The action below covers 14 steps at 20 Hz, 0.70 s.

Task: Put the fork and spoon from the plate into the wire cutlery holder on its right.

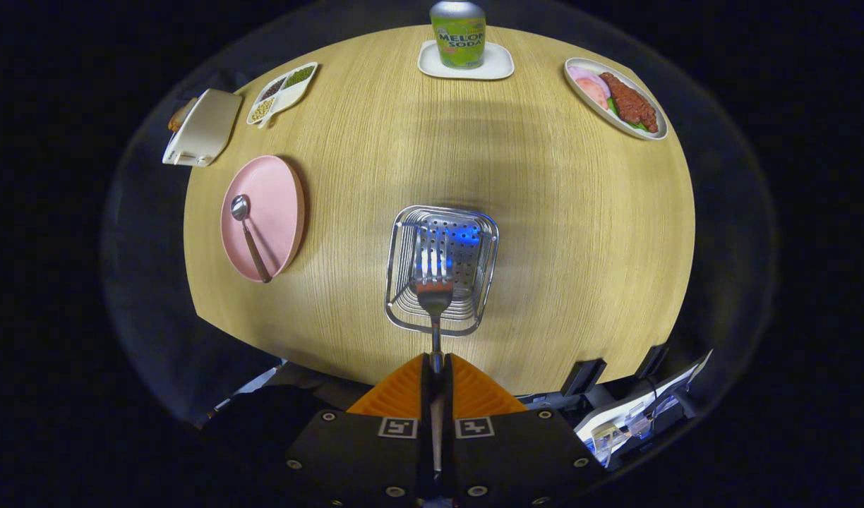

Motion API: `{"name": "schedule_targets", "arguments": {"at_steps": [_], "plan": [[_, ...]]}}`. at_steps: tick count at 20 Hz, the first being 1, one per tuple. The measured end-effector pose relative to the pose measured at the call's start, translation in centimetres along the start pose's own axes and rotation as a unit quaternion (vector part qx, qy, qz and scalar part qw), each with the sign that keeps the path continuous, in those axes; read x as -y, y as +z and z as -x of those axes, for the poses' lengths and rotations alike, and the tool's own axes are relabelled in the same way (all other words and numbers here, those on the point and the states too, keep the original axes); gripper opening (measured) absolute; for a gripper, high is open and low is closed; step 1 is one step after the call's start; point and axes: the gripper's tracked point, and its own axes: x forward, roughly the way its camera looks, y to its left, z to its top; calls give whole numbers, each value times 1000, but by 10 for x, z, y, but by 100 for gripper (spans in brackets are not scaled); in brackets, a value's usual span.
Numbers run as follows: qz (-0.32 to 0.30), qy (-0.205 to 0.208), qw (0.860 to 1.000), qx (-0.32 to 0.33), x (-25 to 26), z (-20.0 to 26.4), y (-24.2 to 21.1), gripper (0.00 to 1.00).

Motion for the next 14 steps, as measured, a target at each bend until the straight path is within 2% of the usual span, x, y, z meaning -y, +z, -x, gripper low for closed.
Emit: {"name": "schedule_targets", "arguments": {"at_steps": [5, 9, 14], "plan": [[-10, 11, 999, -39, -1, -6, 10, 6], [-10, 9, 999, -46, 4, -10, 18, 10], [-39, 7, 999, 13, 9, -5, 41, 13]]}}
